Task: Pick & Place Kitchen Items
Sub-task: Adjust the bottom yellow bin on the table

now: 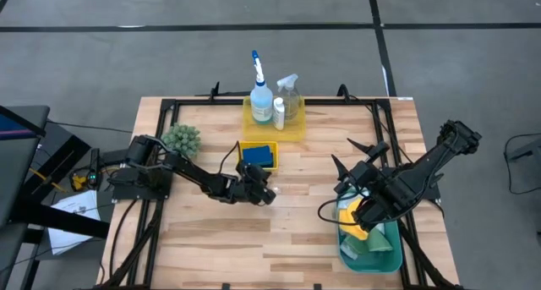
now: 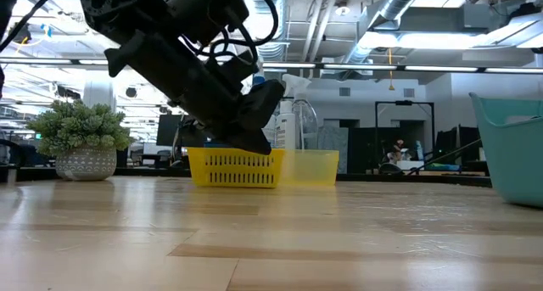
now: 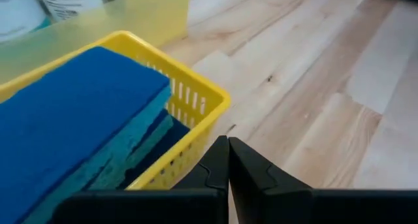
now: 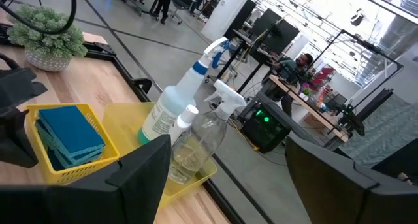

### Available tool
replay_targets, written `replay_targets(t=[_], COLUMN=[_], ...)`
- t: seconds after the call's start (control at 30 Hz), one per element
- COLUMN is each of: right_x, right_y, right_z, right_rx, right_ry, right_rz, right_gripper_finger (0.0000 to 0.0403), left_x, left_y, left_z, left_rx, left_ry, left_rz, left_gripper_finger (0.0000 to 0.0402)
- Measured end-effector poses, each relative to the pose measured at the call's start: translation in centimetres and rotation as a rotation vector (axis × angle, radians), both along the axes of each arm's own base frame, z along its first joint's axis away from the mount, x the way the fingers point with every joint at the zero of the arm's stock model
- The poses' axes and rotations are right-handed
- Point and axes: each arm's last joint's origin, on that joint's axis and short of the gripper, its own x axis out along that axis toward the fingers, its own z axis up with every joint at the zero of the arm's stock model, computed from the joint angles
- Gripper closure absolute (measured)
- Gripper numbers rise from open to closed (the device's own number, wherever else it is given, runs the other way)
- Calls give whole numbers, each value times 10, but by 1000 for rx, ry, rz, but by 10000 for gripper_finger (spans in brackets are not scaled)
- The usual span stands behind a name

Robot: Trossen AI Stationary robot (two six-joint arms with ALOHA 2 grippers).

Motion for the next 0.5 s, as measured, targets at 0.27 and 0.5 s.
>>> replay_targets(t=[0.27, 0.5], right_x=[0, 0], right_y=[0, 0], right_z=[0, 0], right_rx=[1, 3], right_ry=[2, 2], right_rz=[0, 0], right_gripper_finger=[111, 111], left_x=[-12, -39], left_y=[-8, -13], left_z=[3, 15], left_rx=[-65, -45], left_ry=[107, 166], left_rz=[-68, 77], left_gripper_finger=[401, 401])
